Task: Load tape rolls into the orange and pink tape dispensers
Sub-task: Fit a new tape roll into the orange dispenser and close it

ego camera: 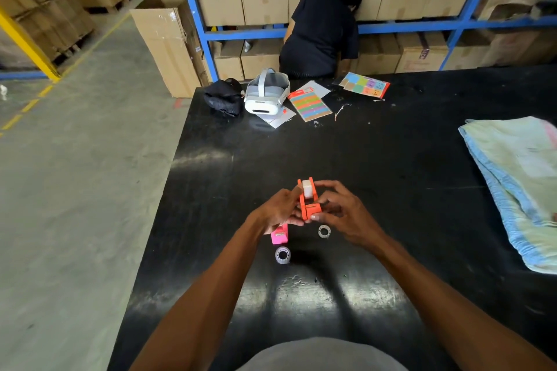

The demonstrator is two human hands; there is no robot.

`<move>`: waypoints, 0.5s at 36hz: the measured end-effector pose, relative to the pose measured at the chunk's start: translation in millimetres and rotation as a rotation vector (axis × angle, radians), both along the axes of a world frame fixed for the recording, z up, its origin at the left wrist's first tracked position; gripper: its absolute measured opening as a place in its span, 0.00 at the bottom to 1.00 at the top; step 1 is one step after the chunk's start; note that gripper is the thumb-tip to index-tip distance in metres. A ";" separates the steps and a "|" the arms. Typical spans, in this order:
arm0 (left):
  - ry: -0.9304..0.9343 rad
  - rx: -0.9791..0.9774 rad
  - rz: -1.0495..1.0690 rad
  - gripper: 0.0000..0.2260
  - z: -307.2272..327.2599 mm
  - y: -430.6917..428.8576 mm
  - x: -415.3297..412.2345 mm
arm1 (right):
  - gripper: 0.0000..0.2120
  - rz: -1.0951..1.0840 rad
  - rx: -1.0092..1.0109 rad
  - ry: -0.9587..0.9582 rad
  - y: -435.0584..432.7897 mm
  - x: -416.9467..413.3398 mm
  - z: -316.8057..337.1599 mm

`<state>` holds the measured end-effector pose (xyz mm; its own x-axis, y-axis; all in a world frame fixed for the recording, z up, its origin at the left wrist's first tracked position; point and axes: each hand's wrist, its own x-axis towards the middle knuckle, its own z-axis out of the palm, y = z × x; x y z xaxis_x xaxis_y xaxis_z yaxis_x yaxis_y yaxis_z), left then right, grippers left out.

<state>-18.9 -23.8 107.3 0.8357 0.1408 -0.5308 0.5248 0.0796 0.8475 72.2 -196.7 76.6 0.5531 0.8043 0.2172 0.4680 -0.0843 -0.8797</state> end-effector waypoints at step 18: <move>0.030 -0.074 -0.009 0.20 -6.2 2.9 7.2 | 0.09 -0.032 0.069 0.091 1.1 1.4 -9.1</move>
